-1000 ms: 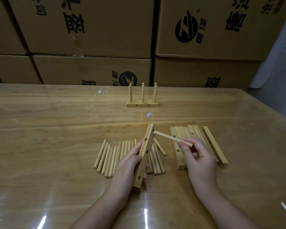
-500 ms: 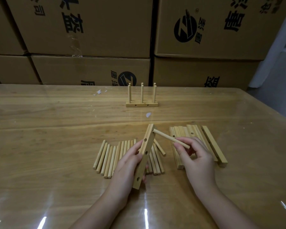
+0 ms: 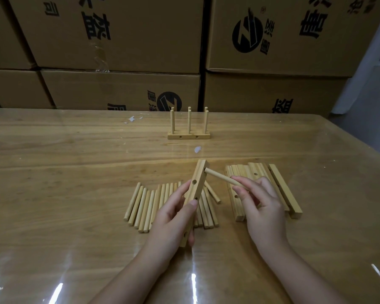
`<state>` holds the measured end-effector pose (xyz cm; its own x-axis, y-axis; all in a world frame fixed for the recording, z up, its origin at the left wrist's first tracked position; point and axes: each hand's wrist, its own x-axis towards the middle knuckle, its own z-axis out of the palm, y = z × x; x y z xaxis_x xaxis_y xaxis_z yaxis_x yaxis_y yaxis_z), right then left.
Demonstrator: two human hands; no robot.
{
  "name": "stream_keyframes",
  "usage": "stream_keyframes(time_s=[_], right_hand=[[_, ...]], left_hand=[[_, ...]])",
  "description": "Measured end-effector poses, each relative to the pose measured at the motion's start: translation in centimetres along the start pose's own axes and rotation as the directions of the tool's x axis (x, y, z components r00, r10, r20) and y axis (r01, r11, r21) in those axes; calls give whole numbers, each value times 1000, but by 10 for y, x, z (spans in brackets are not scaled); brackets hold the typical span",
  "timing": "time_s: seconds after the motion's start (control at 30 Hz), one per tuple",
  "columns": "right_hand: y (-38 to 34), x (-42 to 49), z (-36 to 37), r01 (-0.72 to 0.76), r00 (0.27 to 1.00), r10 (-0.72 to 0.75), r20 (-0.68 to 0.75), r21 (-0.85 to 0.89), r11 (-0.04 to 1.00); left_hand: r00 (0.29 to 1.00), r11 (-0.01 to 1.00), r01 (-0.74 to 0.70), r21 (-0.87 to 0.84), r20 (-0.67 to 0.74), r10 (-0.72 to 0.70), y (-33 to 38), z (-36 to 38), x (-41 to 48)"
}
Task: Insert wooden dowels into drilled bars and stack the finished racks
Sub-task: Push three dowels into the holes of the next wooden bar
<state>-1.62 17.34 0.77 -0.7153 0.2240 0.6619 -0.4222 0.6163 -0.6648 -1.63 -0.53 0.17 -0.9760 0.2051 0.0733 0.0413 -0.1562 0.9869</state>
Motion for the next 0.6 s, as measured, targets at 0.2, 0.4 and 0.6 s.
stream_keyframes(time_s=[0.2,0.4,0.6], right_hand=[[0,0,-2,79,997,-81,-12,-71,994],[4,1,-2,118,993,-120,-17,-103,988],[8,1,-2,115,993,-119,-26,-133,984]], left_hand=[[999,999,-40,34,29,39,-1,1,0],[998,993,-54,105,27,52,-1,1,-2],[997,992,-67,108,41,63,-1,0,-3]])
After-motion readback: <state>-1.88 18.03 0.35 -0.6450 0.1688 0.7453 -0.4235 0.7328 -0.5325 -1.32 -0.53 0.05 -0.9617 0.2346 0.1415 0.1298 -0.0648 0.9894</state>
